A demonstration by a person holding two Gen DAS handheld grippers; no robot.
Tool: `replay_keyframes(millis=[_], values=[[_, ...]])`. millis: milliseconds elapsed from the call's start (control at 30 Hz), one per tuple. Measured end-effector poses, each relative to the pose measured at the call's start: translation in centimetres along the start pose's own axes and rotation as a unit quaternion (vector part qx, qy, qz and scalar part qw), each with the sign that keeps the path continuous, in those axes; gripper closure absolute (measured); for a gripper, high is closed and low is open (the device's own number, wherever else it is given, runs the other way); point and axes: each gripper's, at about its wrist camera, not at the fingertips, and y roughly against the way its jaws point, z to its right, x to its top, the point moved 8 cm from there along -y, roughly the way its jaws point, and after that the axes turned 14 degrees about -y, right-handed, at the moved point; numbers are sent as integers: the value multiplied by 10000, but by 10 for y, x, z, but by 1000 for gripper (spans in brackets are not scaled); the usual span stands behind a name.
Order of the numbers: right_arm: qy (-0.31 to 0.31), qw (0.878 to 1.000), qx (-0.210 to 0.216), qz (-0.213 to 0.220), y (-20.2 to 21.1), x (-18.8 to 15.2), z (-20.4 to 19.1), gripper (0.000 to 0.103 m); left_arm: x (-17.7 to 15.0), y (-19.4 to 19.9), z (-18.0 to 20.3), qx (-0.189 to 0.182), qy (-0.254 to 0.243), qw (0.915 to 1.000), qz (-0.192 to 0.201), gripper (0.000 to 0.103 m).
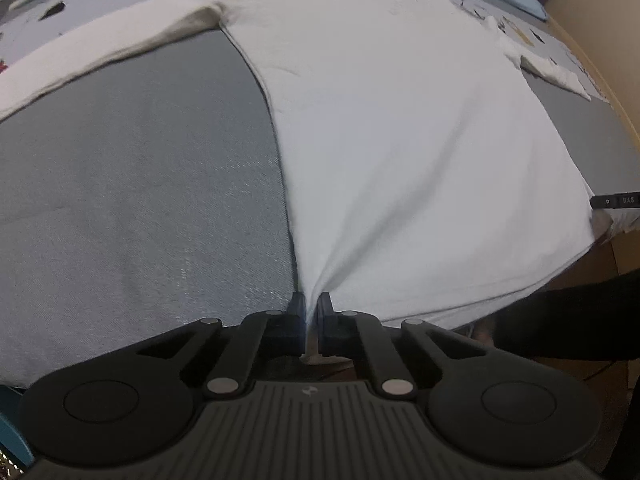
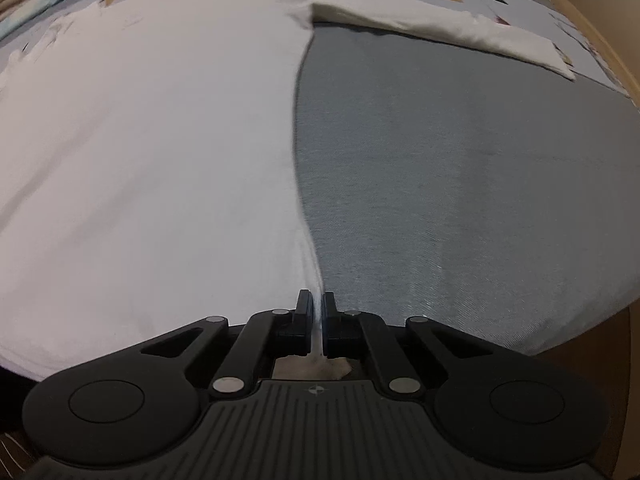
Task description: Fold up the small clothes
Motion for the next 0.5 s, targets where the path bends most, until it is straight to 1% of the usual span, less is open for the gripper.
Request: replay_keyframes(millis=[67, 133, 167, 200, 233, 267, 300, 333, 367, 400, 433, 467, 500], values=[[-84, 9999, -49, -39, 0, 2, 3, 99, -4, 0, -3, 43, 63, 9999, -73, 97], [-62, 9999, -93, -52, -2, 3, 3, 99, -6, -3, 0, -4, 61, 9998, -191, 97], [-69, 9999, -114, -3, 0, 3, 2, 98, -7, -4, 1, 2, 43, 9997, -228, 94], [-125, 9998, -98, 100, 3, 6, 2, 98, -6, -3, 2, 75, 17, 9998, -181, 94], [-189, 9995, -66, 258, 8, 11, 1, 98, -1, 0, 2, 154, -39, 9998, -82, 91], [-235, 9985, -29, 487, 16, 15, 0, 98, 4, 5, 3, 230, -122, 9996, 73, 84], [-255, 9969, 80, 743, 25, 21, -2, 94, 10, 11, 5, 245, -191, 9992, 264, 81], [-249, 9951, 245, 928, 32, 25, -5, 94, 14, 15, 7, 205, -212, 9988, 403, 74], [-237, 9942, 398, 976, 35, 27, -9, 92, 16, 16, 9, 132, -203, 9985, 497, 73], [-208, 9944, 539, 881, 33, 25, -13, 90, 18, 15, 11, 62, -189, 9985, 511, 73], [-150, 9960, 613, 639, 26, 19, -17, 85, 16, 12, 12, -8, -169, 9989, 446, 73], [-53, 9977, 582, 345, 17, 12, -20, 83, 13, 7, 13, -59, -147, 9994, 319, 72], [142, 9991, 397, -49, 4, 0, -23, 82, 10, 0, 13, -85, -141, 9998, 124, 69]])
